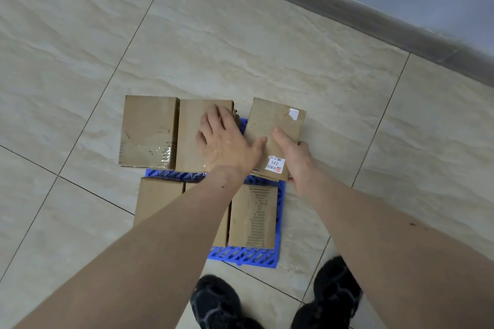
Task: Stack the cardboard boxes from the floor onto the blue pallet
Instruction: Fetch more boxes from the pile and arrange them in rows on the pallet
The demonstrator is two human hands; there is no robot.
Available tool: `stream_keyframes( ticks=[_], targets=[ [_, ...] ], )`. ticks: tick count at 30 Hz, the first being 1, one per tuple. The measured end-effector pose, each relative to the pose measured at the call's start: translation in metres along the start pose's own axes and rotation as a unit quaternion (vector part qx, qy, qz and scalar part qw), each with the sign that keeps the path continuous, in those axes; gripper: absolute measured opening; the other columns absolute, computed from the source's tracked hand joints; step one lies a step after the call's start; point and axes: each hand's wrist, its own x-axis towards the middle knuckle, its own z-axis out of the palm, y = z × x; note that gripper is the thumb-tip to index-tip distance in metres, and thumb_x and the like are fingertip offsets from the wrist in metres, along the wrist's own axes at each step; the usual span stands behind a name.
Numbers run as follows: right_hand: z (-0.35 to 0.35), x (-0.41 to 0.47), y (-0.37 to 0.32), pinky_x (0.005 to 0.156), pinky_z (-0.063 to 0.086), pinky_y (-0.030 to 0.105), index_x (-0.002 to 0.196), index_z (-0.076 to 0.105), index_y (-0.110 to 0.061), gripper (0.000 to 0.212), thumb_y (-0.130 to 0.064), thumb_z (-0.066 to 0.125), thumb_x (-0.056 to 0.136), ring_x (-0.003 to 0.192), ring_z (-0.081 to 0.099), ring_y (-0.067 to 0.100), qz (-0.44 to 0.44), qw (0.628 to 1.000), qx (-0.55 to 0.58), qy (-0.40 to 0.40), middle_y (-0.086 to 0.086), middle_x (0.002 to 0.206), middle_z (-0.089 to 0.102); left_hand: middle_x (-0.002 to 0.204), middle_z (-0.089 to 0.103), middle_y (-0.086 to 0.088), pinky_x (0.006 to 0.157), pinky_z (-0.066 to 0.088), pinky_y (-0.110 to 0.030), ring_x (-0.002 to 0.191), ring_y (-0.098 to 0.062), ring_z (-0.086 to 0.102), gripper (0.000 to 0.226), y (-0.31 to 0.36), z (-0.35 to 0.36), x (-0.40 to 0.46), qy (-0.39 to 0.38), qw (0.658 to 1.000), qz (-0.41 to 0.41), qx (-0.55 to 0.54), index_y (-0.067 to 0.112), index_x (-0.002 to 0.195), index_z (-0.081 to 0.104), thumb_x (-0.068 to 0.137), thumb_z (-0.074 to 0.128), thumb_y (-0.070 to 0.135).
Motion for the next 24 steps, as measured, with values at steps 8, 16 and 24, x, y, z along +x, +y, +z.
stream_keyframes(
  ticks=[8, 16, 24],
  targets=[
    [0.001, 0.009, -0.005, 0.084, 0.052, 0.034, 0.122, 0.05, -0.017, 0.054, -0.048, 0.07, 0.082, 0.098, 0.065, 0.02, -0.011, 0.999, -0.028, -0.017, 0.001, 0.112, 0.066, 0.161, -0.003, -0.009, 0.119, 0.007, -0.043, 0.147, -0.028, -0.003, 0.1, -0.002, -0.002, -0.003, -0.01, 1.0, 0.001, -0.017, 0.009, 0.153, 0.004, 0.083, 0.055, 0.059],
    [0.002, 0.015, -0.008, 0.097, 0.049, 0.042, 0.118, 0.048, -0.021, 0.069, -0.061, 0.072, 0.068, 0.101, 0.064, 0.022, -0.012, 0.997, -0.069, -0.015, 0.0, 0.111, 0.064, 0.161, -0.005, -0.008, 0.118, 0.007, -0.042, 0.148, -0.027, -0.004, 0.099, 0.001, -0.004, -0.002, -0.024, 1.0, -0.007, -0.003, 0.009, 0.153, 0.001, 0.085, 0.053, 0.058],
    [-0.02, -0.006, -0.022, 0.081, 0.037, 0.032, 0.134, 0.039, -0.016, 0.068, -0.061, 0.058, 0.086, 0.099, 0.052, 0.021, -0.026, 0.992, -0.122, 0.002, -0.001, 0.115, 0.054, 0.16, 0.005, -0.009, 0.118, 0.013, -0.043, 0.147, -0.028, 0.003, 0.094, 0.009, -0.025, -0.006, -0.038, 0.999, -0.012, 0.003, 0.01, 0.151, 0.014, 0.084, 0.057, 0.059]
  ],
)
